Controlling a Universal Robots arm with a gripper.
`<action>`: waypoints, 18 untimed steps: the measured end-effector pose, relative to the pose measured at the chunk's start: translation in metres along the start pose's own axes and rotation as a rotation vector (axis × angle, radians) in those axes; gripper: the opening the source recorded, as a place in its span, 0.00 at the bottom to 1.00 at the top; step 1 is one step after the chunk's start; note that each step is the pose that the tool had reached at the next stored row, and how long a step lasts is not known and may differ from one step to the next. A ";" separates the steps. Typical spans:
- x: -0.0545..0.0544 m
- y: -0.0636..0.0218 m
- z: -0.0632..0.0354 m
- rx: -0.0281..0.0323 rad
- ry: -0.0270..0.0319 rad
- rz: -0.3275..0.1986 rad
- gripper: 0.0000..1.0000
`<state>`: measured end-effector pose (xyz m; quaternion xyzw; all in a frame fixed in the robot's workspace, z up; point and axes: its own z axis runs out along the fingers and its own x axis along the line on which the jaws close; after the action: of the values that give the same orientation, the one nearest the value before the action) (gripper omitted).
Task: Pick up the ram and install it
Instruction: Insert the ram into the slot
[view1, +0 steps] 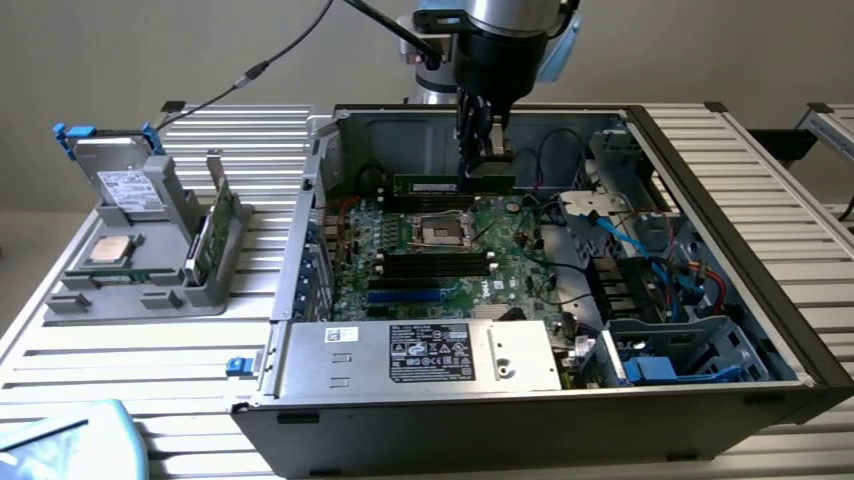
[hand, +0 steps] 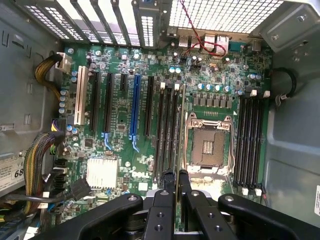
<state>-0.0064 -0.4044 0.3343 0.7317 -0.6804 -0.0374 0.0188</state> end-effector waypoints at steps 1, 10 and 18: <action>0.000 0.0000 0.0000 0.0000 0.0000 0.000 0.14; 0.000 0.0009 0.0093 0.0000 0.0001 0.000 0.14; 0.000 0.0064 0.0242 0.0000 0.0000 0.000 0.14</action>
<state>-0.0147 -0.4044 0.3108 0.7317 -0.6804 -0.0374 0.0188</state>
